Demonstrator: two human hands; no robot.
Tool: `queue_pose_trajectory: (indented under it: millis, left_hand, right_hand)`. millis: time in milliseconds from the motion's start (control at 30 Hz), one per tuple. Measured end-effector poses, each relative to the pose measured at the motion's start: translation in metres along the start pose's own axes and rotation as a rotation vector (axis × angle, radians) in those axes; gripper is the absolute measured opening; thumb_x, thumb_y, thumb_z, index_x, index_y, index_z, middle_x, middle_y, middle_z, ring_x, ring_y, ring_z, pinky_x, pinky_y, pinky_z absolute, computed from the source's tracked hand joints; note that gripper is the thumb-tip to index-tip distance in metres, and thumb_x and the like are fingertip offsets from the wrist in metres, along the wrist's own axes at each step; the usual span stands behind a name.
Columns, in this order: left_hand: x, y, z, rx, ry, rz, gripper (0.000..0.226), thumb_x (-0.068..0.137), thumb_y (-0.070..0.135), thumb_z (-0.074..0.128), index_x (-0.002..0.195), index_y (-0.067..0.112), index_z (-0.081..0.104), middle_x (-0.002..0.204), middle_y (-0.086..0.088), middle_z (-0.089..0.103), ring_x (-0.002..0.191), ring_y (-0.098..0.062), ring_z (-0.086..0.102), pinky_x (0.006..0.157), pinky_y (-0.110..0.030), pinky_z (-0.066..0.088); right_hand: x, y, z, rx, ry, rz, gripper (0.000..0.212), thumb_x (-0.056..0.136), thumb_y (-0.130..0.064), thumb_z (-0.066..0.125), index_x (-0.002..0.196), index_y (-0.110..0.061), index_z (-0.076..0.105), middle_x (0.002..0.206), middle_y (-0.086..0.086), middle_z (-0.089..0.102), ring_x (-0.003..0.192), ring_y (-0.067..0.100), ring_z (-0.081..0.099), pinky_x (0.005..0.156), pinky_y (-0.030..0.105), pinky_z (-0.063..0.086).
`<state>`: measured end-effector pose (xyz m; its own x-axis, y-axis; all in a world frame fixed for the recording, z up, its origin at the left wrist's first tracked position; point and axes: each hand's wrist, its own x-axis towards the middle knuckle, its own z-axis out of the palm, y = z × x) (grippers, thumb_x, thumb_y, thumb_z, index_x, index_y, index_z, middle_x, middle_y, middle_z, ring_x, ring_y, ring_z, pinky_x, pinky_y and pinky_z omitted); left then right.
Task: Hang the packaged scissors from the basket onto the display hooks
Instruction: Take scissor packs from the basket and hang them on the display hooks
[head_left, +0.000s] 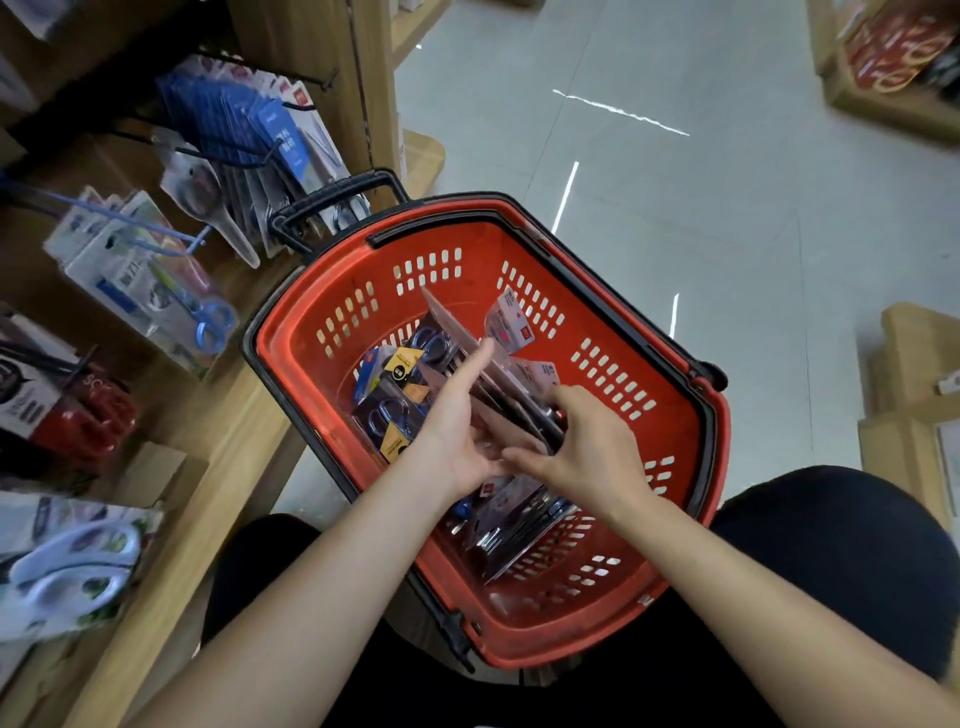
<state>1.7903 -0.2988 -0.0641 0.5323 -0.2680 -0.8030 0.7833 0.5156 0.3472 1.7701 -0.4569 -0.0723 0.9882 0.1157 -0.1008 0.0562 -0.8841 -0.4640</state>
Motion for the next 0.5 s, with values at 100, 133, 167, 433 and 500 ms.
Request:
queue_pose_trajectory:
  millis: [100, 133, 167, 433, 500]
  left_hand:
    - [0.007, -0.003, -0.008, 0.090, 0.121, 0.071, 0.050, 0.086, 0.049, 0.078, 0.122, 0.016, 0.069, 0.111, -0.016, 0.076, 0.104, -0.037, 0.071, 0.085, -0.054, 0.061]
    - [0.010, -0.003, -0.011, 0.102, 0.167, 0.095, 0.044, 0.089, 0.043, 0.077, 0.122, 0.015, 0.069, 0.108, -0.015, 0.077, 0.100, -0.034, 0.073, 0.084, -0.054, 0.061]
    - [0.013, -0.003, -0.015, 0.112, 0.206, 0.113, 0.040, 0.091, 0.038, 0.075, 0.123, 0.015, 0.069, 0.105, -0.013, 0.078, 0.096, -0.032, 0.075, 0.080, -0.052, 0.062]
    - [0.065, -0.015, -0.063, 0.237, 0.352, 0.227, 0.115, 0.019, 0.015, 0.094, 0.127, 0.012, 0.058, 0.117, -0.022, 0.072, 0.094, -0.042, 0.075, 0.075, -0.063, 0.061]
    - [0.065, -0.015, -0.069, 0.306, 0.374, 0.268, 0.117, 0.015, 0.016, 0.089, 0.128, 0.014, 0.058, 0.120, -0.021, 0.070, 0.099, -0.042, 0.073, 0.080, -0.061, 0.061]
  right_hand:
    - [-0.008, 0.004, 0.010, 0.074, -0.188, -0.028, 0.090, 0.064, -0.067, 0.085, 0.139, -0.026, 0.056, 0.119, -0.015, 0.053, 0.105, 0.006, 0.057, 0.090, 0.032, 0.053]
    - [-0.009, 0.006, 0.013, 0.133, -0.236, -0.022, 0.094, 0.064, -0.065, 0.086, 0.142, -0.023, 0.055, 0.121, -0.013, 0.052, 0.107, 0.007, 0.057, 0.094, 0.033, 0.053]
    - [-0.009, 0.008, 0.016, 0.187, -0.273, -0.027, 0.096, 0.064, -0.063, 0.088, 0.143, -0.021, 0.055, 0.123, -0.011, 0.053, 0.111, 0.009, 0.056, 0.097, 0.033, 0.052]
    - [-0.005, 0.006, 0.027, 0.746, -0.579, 0.187, 0.065, 0.072, -0.034, 0.070, 0.136, -0.028, 0.064, 0.142, -0.011, 0.047, 0.127, 0.004, 0.052, 0.109, 0.027, 0.046]
    - [0.002, 0.007, 0.033, 0.926, -0.537, 0.334, 0.045, 0.075, -0.029, 0.062, 0.116, -0.025, 0.078, 0.133, -0.006, 0.062, 0.121, 0.018, 0.060, 0.107, 0.044, 0.053]
